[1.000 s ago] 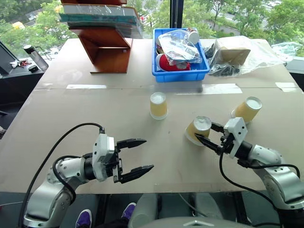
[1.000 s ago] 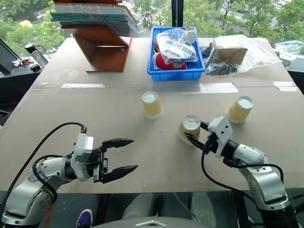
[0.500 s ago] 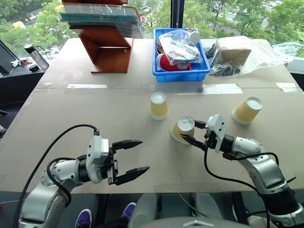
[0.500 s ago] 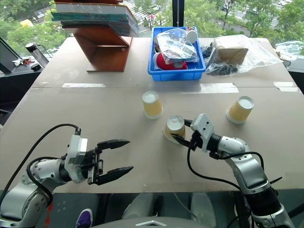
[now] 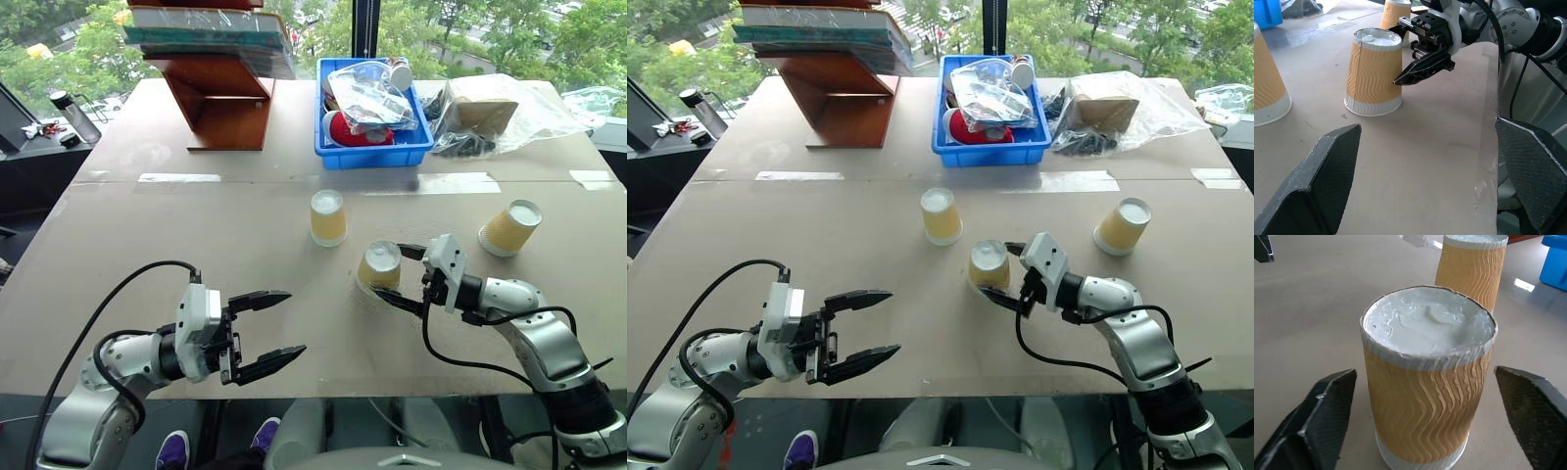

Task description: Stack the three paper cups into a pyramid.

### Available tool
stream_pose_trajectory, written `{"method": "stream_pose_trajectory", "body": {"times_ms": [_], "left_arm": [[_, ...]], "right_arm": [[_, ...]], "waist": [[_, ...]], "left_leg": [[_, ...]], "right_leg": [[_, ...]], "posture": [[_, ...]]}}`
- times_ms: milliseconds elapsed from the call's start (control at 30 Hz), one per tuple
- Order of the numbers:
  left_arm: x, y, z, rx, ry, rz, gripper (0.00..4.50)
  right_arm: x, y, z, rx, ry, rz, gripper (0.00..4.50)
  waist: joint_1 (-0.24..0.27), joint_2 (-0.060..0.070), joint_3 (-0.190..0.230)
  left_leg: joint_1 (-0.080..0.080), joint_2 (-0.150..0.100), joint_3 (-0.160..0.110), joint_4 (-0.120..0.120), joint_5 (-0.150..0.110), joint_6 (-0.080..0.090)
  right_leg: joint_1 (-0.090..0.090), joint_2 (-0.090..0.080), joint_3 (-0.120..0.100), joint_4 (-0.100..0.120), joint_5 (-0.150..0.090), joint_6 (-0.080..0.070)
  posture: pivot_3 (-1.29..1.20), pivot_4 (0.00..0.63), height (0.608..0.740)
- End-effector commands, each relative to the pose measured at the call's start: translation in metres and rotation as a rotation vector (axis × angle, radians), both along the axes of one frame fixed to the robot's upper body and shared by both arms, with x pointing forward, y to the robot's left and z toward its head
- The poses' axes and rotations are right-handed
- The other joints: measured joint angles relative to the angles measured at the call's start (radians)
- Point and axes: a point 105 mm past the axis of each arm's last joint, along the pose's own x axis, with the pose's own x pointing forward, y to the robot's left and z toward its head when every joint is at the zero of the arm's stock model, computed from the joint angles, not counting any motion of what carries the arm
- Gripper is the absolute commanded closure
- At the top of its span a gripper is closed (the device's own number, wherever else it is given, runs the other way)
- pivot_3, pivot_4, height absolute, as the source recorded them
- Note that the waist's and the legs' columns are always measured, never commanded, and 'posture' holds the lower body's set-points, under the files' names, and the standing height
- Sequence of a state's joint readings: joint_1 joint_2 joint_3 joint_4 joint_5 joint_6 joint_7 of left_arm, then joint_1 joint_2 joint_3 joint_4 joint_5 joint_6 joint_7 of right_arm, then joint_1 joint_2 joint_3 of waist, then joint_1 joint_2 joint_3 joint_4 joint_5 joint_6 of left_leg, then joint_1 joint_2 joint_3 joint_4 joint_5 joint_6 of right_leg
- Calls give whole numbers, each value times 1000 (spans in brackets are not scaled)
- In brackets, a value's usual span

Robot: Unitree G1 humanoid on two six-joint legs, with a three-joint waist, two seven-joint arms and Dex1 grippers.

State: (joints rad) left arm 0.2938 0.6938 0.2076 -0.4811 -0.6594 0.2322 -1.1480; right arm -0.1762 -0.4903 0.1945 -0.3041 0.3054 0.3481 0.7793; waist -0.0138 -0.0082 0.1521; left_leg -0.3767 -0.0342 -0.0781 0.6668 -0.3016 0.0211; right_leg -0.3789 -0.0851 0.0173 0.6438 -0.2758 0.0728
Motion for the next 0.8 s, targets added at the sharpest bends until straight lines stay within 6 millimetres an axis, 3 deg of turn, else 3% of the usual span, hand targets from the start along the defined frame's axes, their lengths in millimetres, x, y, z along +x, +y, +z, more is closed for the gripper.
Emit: {"method": "stream_pose_trajectory", "body": {"times_ms": [33,233,367,467,633,800], "left_arm": [[-1,-1,8,-12,-45,1,0],[4,-6,14,-33,-61,-11,0],[7,-11,17,-46,-72,-40,0],[11,-14,20,-55,-87,-58,0],[18,-18,24,-68,-107,-64,0],[14,-20,27,-70,-109,-81,0]], "right_arm": [[-3,-10,28,13,-85,-9,19],[-27,-40,69,85,-83,-48,19],[-6,-87,95,103,-157,-314,19],[12,-130,94,47,-179,-529,19],[24,-154,88,-10,-210,-685,19],[38,-178,66,-27,-145,-851,19]], "waist": [[0,0,0],[4,0,0],[4,0,0],[2,0,0],[1,0,0],[-1,0,0]], "left_leg": [[0,0,0,0,0,0],[-2,0,-2,0,0,0],[-2,0,-2,1,0,0],[-1,-1,-1,2,0,0],[-2,-1,-1,1,0,0],[-2,-1,0,1,0,0]], "right_leg": [[0,0,0,0,0,0],[0,-1,-2,0,0,0],[0,-1,-2,0,0,0],[0,-1,-1,0,0,0],[0,0,-1,1,0,0],[0,0,0,1,0,0]], "posture": [[0,150,740],[0,150,740],[0,150,740],[0,150,740],[0,150,740],[0,150,740]]}}
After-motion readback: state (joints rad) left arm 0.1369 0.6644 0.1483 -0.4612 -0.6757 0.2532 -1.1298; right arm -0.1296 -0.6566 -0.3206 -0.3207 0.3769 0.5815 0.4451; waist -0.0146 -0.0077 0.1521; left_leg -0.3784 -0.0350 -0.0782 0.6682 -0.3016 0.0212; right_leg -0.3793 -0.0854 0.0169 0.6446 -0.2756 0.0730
